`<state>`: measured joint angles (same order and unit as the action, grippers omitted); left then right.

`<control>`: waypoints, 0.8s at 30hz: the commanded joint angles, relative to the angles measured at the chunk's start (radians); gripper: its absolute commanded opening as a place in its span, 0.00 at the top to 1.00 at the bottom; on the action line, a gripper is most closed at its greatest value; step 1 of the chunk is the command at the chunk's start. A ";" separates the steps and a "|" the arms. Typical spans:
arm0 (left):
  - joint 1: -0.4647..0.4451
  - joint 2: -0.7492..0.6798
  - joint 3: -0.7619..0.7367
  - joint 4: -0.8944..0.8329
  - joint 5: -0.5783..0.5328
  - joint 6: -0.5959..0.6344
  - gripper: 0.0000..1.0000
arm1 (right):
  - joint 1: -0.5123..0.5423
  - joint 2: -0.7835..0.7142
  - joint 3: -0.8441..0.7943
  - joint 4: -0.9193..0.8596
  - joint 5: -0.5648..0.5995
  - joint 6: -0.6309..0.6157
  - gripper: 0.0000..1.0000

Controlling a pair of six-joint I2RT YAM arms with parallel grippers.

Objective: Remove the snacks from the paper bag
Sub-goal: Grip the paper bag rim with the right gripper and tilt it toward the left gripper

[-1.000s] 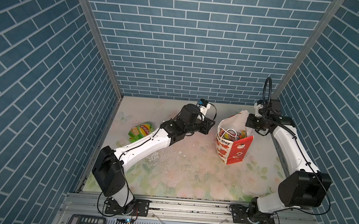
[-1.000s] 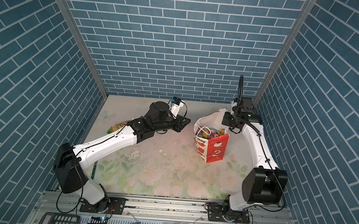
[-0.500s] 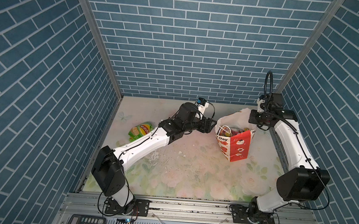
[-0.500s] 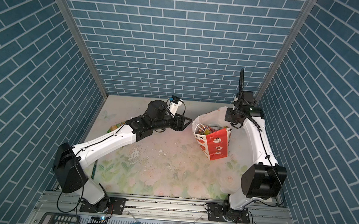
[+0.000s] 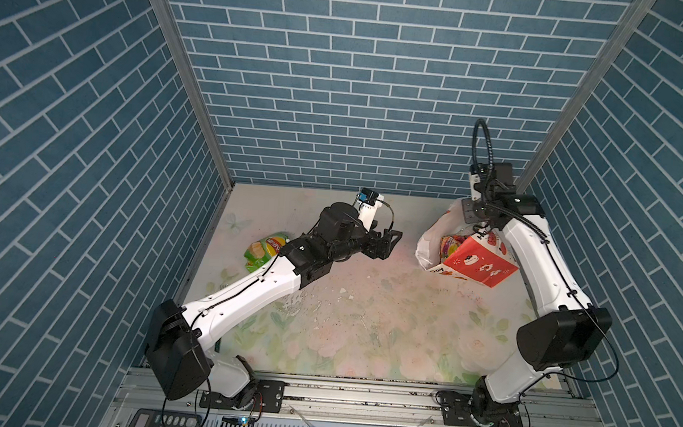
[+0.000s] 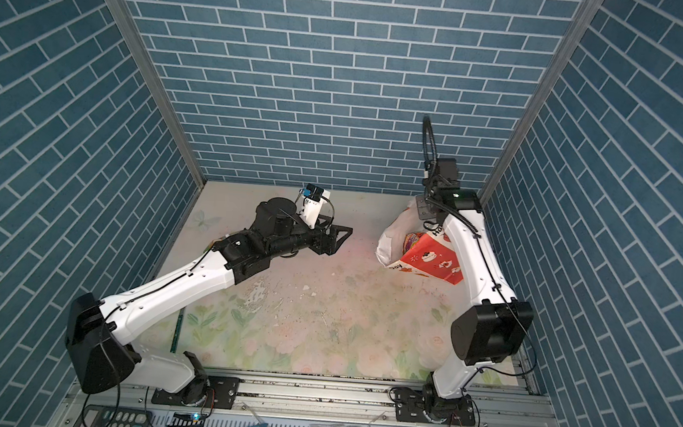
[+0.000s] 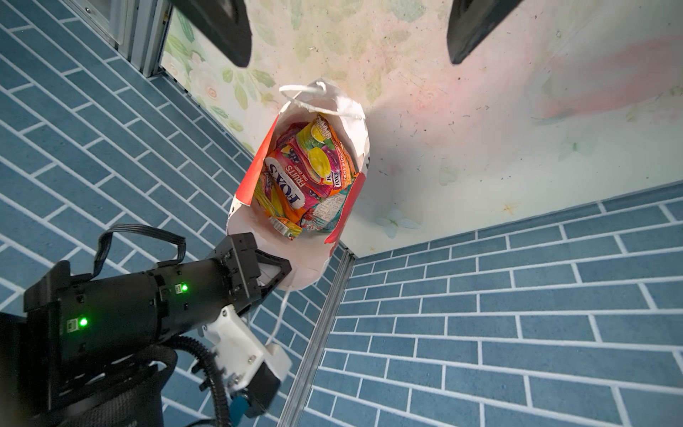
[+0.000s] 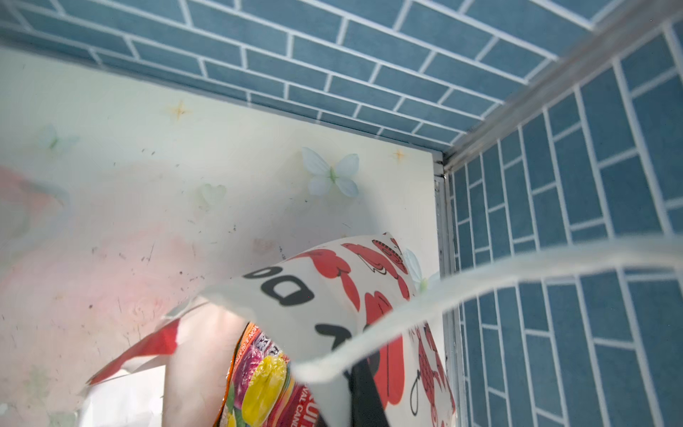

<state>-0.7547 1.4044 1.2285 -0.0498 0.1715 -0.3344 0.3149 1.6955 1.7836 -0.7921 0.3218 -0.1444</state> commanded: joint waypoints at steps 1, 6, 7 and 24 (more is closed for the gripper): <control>0.005 -0.021 -0.047 0.038 -0.030 0.012 0.16 | 0.089 -0.019 -0.065 0.174 0.083 -0.099 1.00; 0.006 -0.031 -0.112 0.081 -0.032 -0.024 0.16 | 0.186 -0.098 -0.285 0.356 0.117 -0.073 1.00; 0.006 -0.035 -0.132 0.100 -0.030 -0.043 0.17 | 0.203 -0.117 -0.327 0.385 0.116 -0.060 1.00; -0.001 -0.003 -0.425 0.463 0.111 -0.291 0.29 | 0.324 -0.352 -0.771 0.601 0.060 0.057 1.00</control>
<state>-0.7532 1.3830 0.8223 0.3008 0.2287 -0.5777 0.6361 1.3609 1.0332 -0.2268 0.3771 -0.1513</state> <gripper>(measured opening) 0.717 0.048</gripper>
